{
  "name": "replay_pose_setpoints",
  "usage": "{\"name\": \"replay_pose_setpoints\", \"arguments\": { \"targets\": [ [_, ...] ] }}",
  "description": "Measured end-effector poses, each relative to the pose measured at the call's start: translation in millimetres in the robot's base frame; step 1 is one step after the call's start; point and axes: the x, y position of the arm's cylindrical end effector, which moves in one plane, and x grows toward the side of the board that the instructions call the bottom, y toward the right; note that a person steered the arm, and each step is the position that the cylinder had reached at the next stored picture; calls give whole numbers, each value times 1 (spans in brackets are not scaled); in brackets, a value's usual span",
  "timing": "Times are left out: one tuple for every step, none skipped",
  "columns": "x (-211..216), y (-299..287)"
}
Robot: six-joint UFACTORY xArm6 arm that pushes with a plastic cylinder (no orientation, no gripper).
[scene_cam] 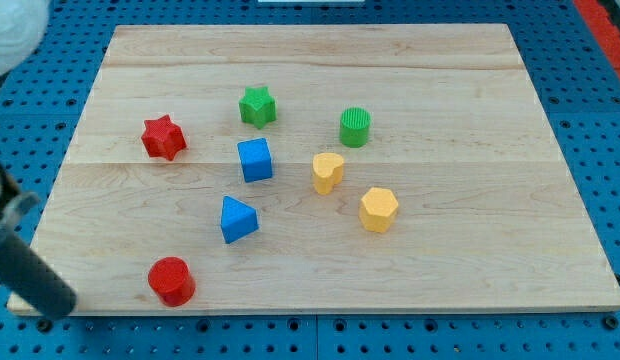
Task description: Slightly push the red circle towards left
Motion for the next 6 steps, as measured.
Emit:
{"name": "replay_pose_setpoints", "arguments": {
  "targets": [
    [0, 113],
    [0, 186],
    [-25, 183],
    [-58, 99],
    [-79, 59],
    [-66, 107]
  ]
}}
